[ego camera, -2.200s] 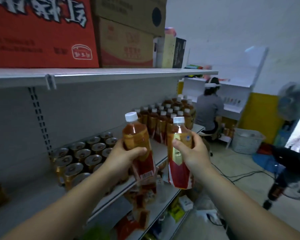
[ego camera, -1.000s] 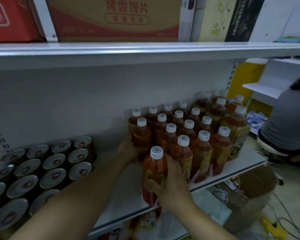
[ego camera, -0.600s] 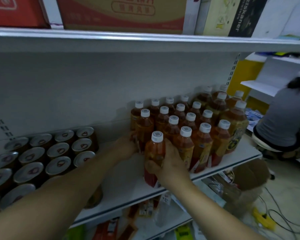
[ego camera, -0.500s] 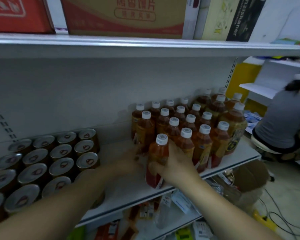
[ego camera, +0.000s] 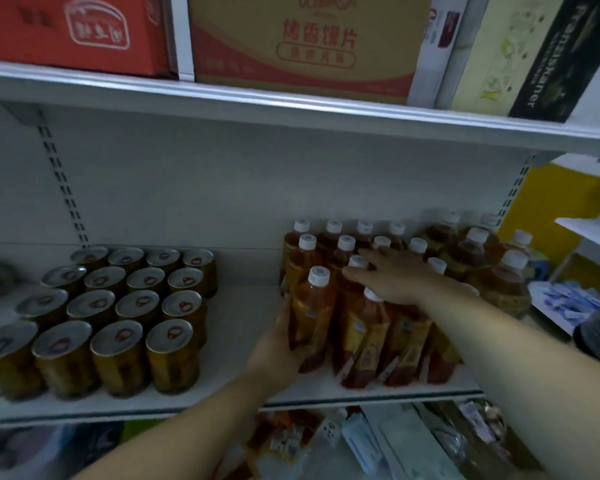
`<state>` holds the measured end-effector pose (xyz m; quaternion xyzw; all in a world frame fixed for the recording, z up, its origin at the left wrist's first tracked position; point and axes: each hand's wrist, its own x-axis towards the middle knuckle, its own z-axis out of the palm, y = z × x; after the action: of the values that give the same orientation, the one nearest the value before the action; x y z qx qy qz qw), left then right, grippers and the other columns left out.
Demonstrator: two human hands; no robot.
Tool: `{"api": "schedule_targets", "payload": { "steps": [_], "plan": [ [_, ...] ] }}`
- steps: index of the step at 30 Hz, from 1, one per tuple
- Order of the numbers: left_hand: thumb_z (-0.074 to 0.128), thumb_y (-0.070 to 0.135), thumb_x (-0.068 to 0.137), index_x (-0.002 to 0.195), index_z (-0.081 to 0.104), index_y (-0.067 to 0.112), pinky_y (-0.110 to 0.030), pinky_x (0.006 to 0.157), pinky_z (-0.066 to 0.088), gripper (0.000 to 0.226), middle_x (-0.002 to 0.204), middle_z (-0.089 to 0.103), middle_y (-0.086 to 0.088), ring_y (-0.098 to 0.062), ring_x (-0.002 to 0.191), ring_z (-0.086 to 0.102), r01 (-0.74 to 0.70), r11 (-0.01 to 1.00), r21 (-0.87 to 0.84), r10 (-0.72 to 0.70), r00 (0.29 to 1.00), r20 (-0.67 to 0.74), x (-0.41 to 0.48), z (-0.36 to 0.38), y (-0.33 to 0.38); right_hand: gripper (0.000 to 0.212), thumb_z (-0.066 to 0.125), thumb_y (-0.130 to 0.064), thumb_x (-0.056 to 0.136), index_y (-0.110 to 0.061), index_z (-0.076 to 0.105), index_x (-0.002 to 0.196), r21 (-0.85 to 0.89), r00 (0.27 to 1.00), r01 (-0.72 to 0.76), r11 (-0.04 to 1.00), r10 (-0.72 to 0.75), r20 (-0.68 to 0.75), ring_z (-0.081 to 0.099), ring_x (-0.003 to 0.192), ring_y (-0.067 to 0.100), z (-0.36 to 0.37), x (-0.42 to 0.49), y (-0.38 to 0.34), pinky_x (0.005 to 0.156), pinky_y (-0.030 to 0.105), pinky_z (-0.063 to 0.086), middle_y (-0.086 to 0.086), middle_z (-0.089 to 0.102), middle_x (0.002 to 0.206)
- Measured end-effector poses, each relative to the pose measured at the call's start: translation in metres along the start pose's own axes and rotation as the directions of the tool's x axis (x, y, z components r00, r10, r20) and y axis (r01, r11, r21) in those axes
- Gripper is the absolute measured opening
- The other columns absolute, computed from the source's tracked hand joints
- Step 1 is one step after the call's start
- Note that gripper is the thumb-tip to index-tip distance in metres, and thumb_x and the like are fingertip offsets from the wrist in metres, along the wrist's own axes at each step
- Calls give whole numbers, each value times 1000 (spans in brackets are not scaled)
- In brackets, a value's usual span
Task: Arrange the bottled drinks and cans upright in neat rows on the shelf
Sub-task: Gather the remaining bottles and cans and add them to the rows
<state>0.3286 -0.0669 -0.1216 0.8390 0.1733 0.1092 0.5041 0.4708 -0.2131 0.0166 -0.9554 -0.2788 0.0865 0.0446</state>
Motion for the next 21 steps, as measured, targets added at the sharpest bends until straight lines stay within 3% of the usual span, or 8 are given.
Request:
{"api": "schedule_targets", "payload": {
  "steps": [3, 6, 9, 15, 19, 21],
  "plan": [
    [70, 42, 77, 149, 7, 38, -31, 100, 41, 96, 137, 46, 10, -16, 123, 50, 20, 1000, -21, -21, 998, -54, 7, 12, 8, 78, 26, -80, 81, -46, 8, 150, -13, 1000, 22, 1000, -22, 13, 6, 146, 37, 2, 0, -1, 112, 58, 11, 0, 5, 163],
    [75, 38, 73, 148, 18, 31, -29, 102, 34, 95, 139, 38, 3, -19, 126, 43, 44, 999, -3, -44, 991, -127, 20, 18, 9, 74, 28, -73, 87, -46, -1, 150, 2, 998, 68, 998, -68, -7, 2, 147, 35, 2, -2, 5, 112, 55, 11, 0, 1, 163],
    [74, 32, 76, 144, 24, 39, -30, 99, 40, 85, 134, 47, 11, -13, 122, 48, 52, 996, -77, -62, 989, -136, 27, 16, 10, 71, 27, -73, 87, -50, 3, 149, 15, 997, 75, 997, -75, 1, 3, 147, 34, 5, 3, 9, 111, 54, 13, -1, 3, 163],
    [69, 19, 85, 148, 18, 31, -19, 94, 33, 82, 127, 45, 19, -3, 121, 42, 35, 998, -49, -40, 993, -108, 32, 16, 15, 68, 29, -70, 87, -46, 12, 148, 33, 996, 87, 996, -87, -6, 11, 144, 34, 4, 5, 9, 107, 53, 20, 1, 11, 161],
    [78, 8, 74, 146, 18, 16, -9, 88, 40, 94, 127, 46, 11, -12, 127, 43, 69, 995, -68, -73, 996, -49, 32, 4, 28, 68, 36, -66, 88, -45, 16, 149, 68, 996, 82, 994, -84, 42, 12, 143, 37, -2, -1, 7, 108, 51, 20, 4, 15, 160],
    [76, 21, 79, 150, 12, 19, -20, 98, 39, 96, 140, 40, 2, -20, 134, 38, 154, 988, -9, -154, 988, -33, 26, -14, 42, 65, 43, -62, 90, -36, 28, 148, 93, 989, 104, 990, -113, 100, 25, 138, 35, -12, -3, 3, 107, 45, 25, 6, 27, 155]
  ]
}}
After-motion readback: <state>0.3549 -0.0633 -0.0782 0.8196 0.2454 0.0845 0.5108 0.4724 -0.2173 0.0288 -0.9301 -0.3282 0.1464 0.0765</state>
